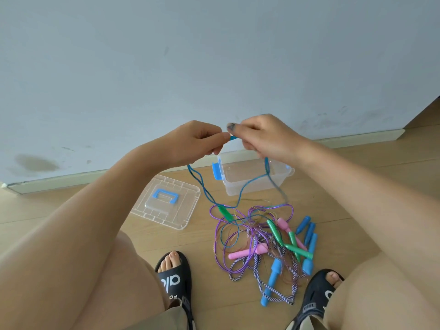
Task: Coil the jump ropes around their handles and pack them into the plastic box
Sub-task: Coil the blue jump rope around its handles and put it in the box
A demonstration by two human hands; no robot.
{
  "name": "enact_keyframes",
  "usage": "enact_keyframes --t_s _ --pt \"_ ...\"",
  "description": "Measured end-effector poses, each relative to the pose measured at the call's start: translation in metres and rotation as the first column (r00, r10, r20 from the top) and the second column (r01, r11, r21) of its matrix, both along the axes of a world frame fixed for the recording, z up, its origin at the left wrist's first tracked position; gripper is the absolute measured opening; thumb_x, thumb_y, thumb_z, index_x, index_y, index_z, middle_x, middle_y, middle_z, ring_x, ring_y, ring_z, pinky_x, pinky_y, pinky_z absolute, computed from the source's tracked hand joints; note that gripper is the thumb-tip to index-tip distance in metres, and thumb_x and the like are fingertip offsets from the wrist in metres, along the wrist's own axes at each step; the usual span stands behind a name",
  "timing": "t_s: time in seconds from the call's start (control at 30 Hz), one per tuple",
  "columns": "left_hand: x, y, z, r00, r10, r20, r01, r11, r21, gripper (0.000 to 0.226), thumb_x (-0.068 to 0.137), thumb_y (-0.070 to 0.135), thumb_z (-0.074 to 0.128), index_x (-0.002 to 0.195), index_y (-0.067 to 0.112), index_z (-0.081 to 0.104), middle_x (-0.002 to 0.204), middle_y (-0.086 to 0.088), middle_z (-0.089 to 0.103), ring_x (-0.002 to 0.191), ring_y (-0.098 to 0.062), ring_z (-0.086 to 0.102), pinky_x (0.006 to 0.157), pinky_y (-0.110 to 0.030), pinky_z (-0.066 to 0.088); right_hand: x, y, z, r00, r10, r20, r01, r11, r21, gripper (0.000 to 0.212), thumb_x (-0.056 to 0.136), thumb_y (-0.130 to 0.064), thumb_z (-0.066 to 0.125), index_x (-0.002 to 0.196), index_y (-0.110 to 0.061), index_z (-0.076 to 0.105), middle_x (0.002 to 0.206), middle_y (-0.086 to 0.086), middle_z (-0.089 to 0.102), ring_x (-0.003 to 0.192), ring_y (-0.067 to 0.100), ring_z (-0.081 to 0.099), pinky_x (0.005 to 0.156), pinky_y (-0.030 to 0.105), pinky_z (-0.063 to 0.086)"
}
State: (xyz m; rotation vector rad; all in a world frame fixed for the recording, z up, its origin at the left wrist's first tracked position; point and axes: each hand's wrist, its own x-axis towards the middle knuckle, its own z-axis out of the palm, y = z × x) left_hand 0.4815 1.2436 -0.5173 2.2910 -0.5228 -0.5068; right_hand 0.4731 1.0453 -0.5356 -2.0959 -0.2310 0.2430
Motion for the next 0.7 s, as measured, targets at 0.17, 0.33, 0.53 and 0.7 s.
enact_keyframes --t_s 0.17,0.33,0.53,0.7 --pt "0.005 0.018 -0.001 0.999 0.041 -0.028 -0.038 0.994 0.099 0.042 0.098 0.045 0.047 0.069 0.015 0.055 0.056 0.008 0.04 0.053 -0.013 0.035 0.051 -0.026 0.035 0.016 -0.041 0.0 0.988 -0.153 0.004 0.151 0.976 -0.159 0.045 0.094 -0.041 0.057 0.058 -0.016 0.045 0.046 -0.011 0.044 0.045 0.012 0.034 0.05 0.026 0.03" --pt "0.002 0.022 0.002 0.998 0.052 -0.023 -0.049 0.993 0.103 0.039 0.096 0.042 0.049 0.067 0.015 0.053 0.054 0.008 0.039 0.052 -0.013 0.033 0.052 -0.028 0.033 0.016 -0.056 -0.012 0.977 -0.208 -0.043 0.176 0.904 -0.389 0.036 0.098 -0.037 0.051 0.074 -0.011 0.06 0.07 0.001 0.067 0.062 0.023 0.06 0.061 0.029 0.047" --pt "-0.006 0.001 0.005 1.0 -0.023 0.02 0.023 1.0 -0.002 0.039 0.099 0.038 0.051 0.065 0.02 0.058 0.052 0.013 0.044 0.049 -0.007 0.036 0.05 -0.015 0.033 0.0 0.006 -0.002 0.972 0.075 -0.222 -0.04 0.987 0.155 0.051 0.104 -0.044 0.03 0.106 -0.011 0.069 0.103 0.007 0.076 0.097 0.019 0.07 0.097 0.034 0.048" --pt "-0.004 0.001 0.002 1.0 -0.012 0.016 0.012 1.0 0.014 0.042 0.096 0.047 0.052 0.068 0.016 0.056 0.057 0.008 0.04 0.053 -0.011 0.034 0.049 -0.019 0.031 -0.008 0.016 0.001 0.998 0.048 -0.05 -0.041 0.99 0.133 0.03 0.1 -0.031 0.053 0.08 -0.01 0.059 0.066 0.005 0.054 0.052 0.014 0.044 0.063 0.035 0.049"
